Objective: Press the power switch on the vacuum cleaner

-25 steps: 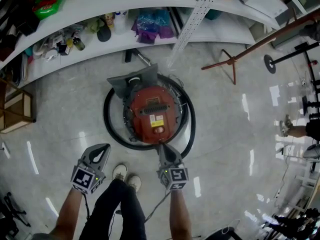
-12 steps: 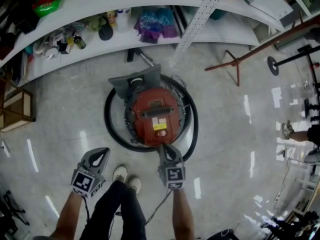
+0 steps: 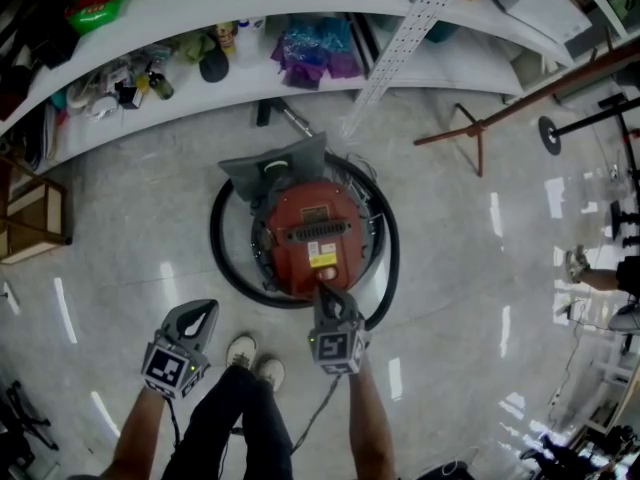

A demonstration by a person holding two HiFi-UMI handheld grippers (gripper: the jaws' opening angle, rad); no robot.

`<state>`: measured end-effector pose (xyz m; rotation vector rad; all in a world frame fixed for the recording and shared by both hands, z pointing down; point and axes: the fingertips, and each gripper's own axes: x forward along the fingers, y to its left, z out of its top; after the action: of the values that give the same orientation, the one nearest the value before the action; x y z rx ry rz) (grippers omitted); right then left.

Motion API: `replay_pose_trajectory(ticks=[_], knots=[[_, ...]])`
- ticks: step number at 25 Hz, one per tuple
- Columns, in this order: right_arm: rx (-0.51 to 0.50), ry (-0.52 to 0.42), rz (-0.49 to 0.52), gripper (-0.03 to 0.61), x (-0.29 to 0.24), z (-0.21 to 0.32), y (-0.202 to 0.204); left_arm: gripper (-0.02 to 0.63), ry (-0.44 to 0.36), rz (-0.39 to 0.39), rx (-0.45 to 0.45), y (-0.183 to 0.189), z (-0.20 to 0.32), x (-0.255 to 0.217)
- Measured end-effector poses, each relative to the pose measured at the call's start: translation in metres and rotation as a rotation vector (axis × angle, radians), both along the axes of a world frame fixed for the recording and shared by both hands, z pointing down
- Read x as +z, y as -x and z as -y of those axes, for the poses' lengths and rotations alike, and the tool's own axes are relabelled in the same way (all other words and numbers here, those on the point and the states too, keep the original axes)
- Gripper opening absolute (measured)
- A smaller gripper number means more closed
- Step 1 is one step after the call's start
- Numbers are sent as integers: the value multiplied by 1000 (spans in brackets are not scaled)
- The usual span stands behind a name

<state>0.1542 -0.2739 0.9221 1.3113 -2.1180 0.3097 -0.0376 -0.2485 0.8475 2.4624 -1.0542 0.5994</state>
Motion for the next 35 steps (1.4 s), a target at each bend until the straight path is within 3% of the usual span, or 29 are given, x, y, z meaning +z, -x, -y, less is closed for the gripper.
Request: replay_pose_trajectory(ticks=[3, 8, 12, 35], knots=[[-55, -8, -59, 12, 1, 6, 1, 8, 0, 2, 0, 2, 2, 1], [-39, -24, -81, 12, 3, 13, -1, 8, 2, -1, -8, 5, 5, 2], [-84, -21, -135, 12, 5, 14, 0, 8, 15, -6, -13, 6, 3, 6], [-33, -31, -88, 11, 6, 14, 4, 8, 20, -8, -8, 8, -4, 12]])
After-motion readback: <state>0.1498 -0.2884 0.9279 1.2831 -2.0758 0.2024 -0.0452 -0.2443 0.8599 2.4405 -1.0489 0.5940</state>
